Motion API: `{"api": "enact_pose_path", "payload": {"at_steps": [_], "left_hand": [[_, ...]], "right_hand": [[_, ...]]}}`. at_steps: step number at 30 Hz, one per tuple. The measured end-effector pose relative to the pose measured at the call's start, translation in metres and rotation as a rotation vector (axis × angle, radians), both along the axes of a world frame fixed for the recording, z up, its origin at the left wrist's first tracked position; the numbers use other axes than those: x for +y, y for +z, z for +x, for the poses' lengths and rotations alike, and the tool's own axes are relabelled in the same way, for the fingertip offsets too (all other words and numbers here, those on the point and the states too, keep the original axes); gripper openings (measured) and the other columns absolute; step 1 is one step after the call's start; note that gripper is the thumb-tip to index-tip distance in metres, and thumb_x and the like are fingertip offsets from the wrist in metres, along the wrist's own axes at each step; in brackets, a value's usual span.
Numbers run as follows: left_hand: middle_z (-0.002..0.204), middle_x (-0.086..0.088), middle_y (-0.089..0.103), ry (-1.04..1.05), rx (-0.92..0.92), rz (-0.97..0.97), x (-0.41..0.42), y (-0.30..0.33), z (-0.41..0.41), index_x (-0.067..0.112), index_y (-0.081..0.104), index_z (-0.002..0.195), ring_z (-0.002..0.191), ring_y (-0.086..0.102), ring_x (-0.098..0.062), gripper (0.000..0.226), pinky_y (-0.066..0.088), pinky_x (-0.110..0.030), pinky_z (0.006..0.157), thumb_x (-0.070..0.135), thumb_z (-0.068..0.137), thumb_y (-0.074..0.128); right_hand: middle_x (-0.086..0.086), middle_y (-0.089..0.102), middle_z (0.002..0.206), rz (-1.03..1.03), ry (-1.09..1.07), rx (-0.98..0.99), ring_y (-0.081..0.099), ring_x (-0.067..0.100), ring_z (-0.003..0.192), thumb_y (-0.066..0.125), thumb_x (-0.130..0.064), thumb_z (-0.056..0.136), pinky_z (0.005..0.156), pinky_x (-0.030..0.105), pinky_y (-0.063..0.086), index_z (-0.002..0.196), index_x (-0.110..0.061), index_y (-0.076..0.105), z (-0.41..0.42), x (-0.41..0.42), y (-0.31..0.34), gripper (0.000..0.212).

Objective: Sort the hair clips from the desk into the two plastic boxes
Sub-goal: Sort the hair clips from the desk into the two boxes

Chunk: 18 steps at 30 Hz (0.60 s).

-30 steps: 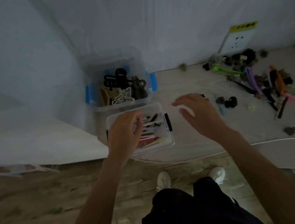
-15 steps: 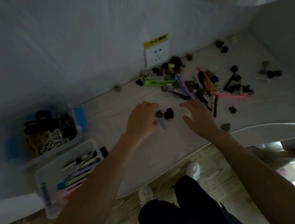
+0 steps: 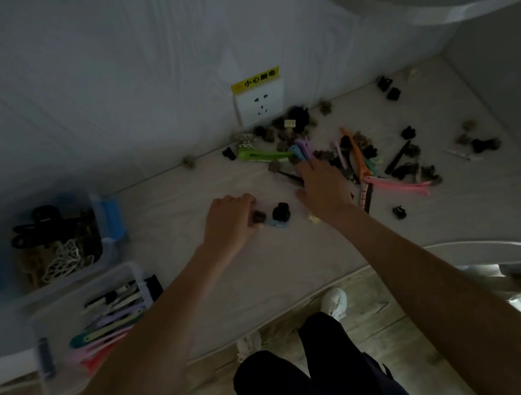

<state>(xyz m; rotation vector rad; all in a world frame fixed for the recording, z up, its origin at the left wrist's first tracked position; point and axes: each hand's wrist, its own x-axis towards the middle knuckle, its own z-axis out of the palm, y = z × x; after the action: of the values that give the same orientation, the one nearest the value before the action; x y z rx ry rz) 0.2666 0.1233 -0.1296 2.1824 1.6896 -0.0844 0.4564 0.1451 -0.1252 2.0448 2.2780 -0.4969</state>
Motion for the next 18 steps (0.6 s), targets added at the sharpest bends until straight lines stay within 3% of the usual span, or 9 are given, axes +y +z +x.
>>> {"api": "enact_pose_path", "payload": {"at_steps": [6, 10, 15, 18], "left_hand": [[0.116, -0.006, 0.056, 0.154, -0.126, 0.012, -0.002, -0.001, -0.008, 0.019, 0.051, 0.120, 0.091, 0.060, -0.027, 0.032, 0.042, -0.031, 0.070, 0.019, 0.089, 0.054], [0.131, -0.007, 0.043, 0.215, -0.192, 0.134, 0.001, 0.001, -0.017, 0.018, 0.050, 0.125, 0.105, 0.053, -0.024, 0.040, 0.047, -0.033, 0.078, 0.012, 0.086, 0.056], [0.111, -0.008, 0.059, -0.122, -0.096, 0.135, -0.005, 0.002, 0.001, 0.011, 0.058, 0.112, 0.106, 0.050, -0.027, 0.032, 0.040, -0.034, 0.082, 0.024, 0.083, 0.063], [0.111, -0.008, 0.058, -0.085, -0.073, 0.017, -0.009, -0.006, 0.010, 0.011, 0.055, 0.114, 0.108, 0.048, -0.024, 0.027, 0.040, -0.032, 0.081, 0.022, 0.089, 0.057]], "right_hand": [[0.014, 0.050, 0.125, -0.094, -0.028, 0.124, 0.053, 0.032, 0.107, 0.054, -0.023, 0.091, 0.084, 0.038, 0.047, 0.125, -0.013, 0.048, 0.001, 0.007, -0.003, 0.036], [0.013, 0.052, 0.121, -0.069, -0.095, 0.236, 0.055, 0.031, 0.106, 0.055, -0.020, 0.091, 0.083, 0.037, 0.046, 0.124, -0.016, 0.050, 0.013, 0.002, -0.003, 0.034], [0.012, 0.062, 0.099, 0.056, -0.166, 0.376, 0.058, 0.028, 0.087, 0.056, -0.012, 0.088, 0.070, 0.035, 0.047, 0.113, -0.010, 0.053, 0.027, -0.003, 0.007, 0.025], [0.013, 0.063, 0.096, 0.064, -0.169, 0.301, 0.055, 0.025, 0.077, 0.051, -0.010, 0.087, 0.061, 0.033, 0.043, 0.111, -0.010, 0.054, 0.029, -0.004, 0.010, 0.024]]}}
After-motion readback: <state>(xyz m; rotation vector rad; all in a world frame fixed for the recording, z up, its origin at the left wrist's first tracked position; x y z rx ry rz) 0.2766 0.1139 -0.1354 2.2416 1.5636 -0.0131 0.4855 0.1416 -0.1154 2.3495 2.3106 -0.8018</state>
